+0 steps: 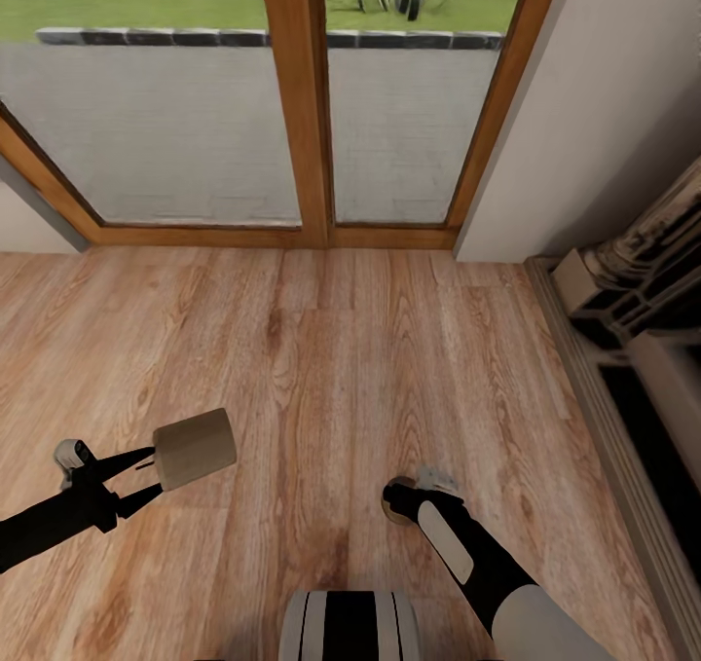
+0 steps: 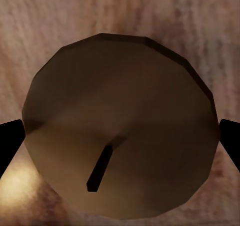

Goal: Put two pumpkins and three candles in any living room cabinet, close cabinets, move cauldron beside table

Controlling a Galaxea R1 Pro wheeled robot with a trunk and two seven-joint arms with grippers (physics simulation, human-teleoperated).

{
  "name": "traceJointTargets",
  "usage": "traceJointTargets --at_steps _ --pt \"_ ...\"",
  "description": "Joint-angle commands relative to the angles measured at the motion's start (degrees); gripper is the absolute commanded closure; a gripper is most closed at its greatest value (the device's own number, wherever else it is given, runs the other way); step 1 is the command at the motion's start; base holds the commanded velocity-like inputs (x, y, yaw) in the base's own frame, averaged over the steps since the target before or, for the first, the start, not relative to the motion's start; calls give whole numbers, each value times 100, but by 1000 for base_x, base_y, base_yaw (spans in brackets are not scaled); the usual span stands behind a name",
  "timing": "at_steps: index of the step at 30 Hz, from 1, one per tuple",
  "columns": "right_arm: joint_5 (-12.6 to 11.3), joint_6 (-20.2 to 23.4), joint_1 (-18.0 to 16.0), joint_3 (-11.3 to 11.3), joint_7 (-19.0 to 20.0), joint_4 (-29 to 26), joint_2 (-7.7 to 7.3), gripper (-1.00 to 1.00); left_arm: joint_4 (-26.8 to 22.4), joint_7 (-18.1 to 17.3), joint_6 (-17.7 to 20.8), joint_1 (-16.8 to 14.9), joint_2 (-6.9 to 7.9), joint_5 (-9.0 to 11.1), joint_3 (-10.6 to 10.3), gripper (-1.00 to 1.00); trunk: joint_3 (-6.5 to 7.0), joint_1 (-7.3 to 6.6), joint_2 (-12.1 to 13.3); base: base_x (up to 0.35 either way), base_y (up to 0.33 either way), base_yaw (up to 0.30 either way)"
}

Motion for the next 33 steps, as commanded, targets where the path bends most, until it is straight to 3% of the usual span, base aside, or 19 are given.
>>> traceJointTargets --at_steps 1,14,18,23,26,28,29,33 --pt "80 25 2 -10 -5 105 -4 100 -1 5 1 -1 -1 7 -1 100 22 -2 2 0 0 0" --pt "72 33 2 -3 121 58 -16 100 -1 22 1 -2 -4 -64 2 100 310 -35 19 0 0 0" --pt "67 59 14 -5 541 -97 -68 100 -1 44 1 -5 -8 -398 33 100 398 -45 24 0 0 0" --pt "34 319 88 0 730 -956 -106 100 -1 274 -17 -40 -16 -843 56 100 509 -58 31 0 0 0" --pt "16 720 94 -21 750 -1617 -117 100 -1 715 -21 -66 -12 -1059 70 100 576 -66 35 0 0 0" --pt "12 897 142 -35 751 -1945 -122 100 -1 1284 -38 -73 -10 -1117 84 100 620 -71 38 0 0 0" --pt "10 948 163 -41 751 -2036 -122 100 -1 1857 -48 -75 -15 -1128 90 100 642 -74 39 0 0 0" --pt "5 973 175 -44 744 -2048 -101 100 -90 3139 -94 -70 -40 -1103 100 100 731 -84 45 0 0 0"
